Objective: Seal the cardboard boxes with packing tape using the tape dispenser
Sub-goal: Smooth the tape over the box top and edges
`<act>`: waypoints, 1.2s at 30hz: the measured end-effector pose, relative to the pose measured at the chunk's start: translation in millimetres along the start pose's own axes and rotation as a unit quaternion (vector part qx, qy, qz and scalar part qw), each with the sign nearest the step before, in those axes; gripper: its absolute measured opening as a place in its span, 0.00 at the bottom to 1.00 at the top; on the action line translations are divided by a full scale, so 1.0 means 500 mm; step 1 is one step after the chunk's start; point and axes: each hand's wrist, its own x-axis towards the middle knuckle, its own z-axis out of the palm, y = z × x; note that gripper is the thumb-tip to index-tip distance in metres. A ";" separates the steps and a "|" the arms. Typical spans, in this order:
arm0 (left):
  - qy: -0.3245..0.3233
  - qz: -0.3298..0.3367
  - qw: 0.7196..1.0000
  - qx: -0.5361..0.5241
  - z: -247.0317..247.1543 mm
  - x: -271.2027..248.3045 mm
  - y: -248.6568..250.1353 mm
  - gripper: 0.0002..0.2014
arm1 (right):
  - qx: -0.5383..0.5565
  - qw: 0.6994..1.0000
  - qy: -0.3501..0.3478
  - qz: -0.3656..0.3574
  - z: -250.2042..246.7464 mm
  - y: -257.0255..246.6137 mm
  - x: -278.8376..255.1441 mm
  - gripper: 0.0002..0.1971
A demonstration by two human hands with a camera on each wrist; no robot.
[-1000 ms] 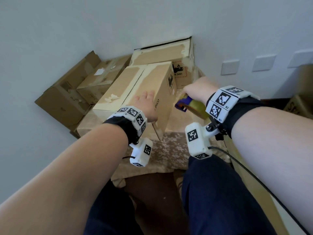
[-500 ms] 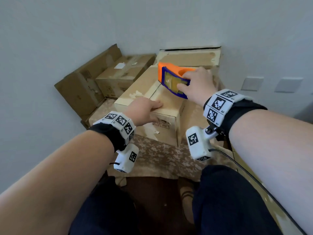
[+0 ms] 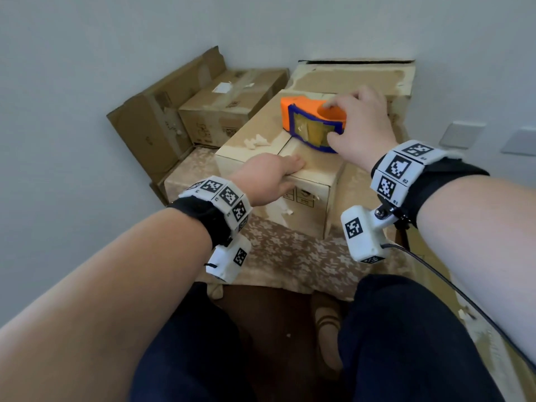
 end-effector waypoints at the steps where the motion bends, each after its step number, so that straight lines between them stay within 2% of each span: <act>1: -0.001 -0.002 1.000 -0.003 0.000 -0.001 0.000 0.28 | 0.011 1.000 0.015 -0.009 -0.008 -0.001 -0.007 0.17; 3: 0.001 -0.005 1.000 -0.007 0.000 -0.003 0.004 0.28 | 0.034 0.999 -0.014 -0.020 -0.028 -0.001 -0.020 0.11; 6: -0.003 -0.016 1.000 -0.015 -0.004 -0.007 0.012 0.27 | 0.029 0.989 -0.139 -0.035 -0.046 0.006 -0.041 0.11; 7: -0.005 -0.019 1.000 -0.015 -0.006 -0.008 0.015 0.27 | 0.020 0.983 -0.179 -0.041 -0.048 0.009 -0.048 0.13; 9: -0.009 -0.025 1.000 -0.011 -0.007 -0.009 0.020 0.27 | -0.007 0.966 -0.251 -0.053 -0.047 0.012 -0.060 0.23; 12: -0.013 -0.031 0.999 0.001 -0.007 -0.010 0.028 0.27 | -0.060 0.949 -0.303 -0.069 -0.034 0.018 -0.071 0.37; 15: -0.014 -0.038 0.999 0.007 -0.008 -0.012 0.035 0.28 | -0.096 0.945 -0.297 -0.099 -0.013 0.028 -0.076 0.42; 20: -0.023 -0.031 0.999 0.019 -0.007 -0.014 0.036 0.27 | -0.106 0.951 -0.266 -0.121 -0.001 0.028 -0.078 0.37; 24: -0.014 -0.029 0.999 0.012 -0.002 -0.013 0.032 0.27 | -0.136 0.949 -0.249 -0.135 0.002 0.023 -0.080 0.38; 36: 0.000 -0.016 1.000 0.017 -0.001 -0.014 0.031 0.27 | -0.208 0.953 -0.161 -0.151 0.037 0.024 -0.095 0.26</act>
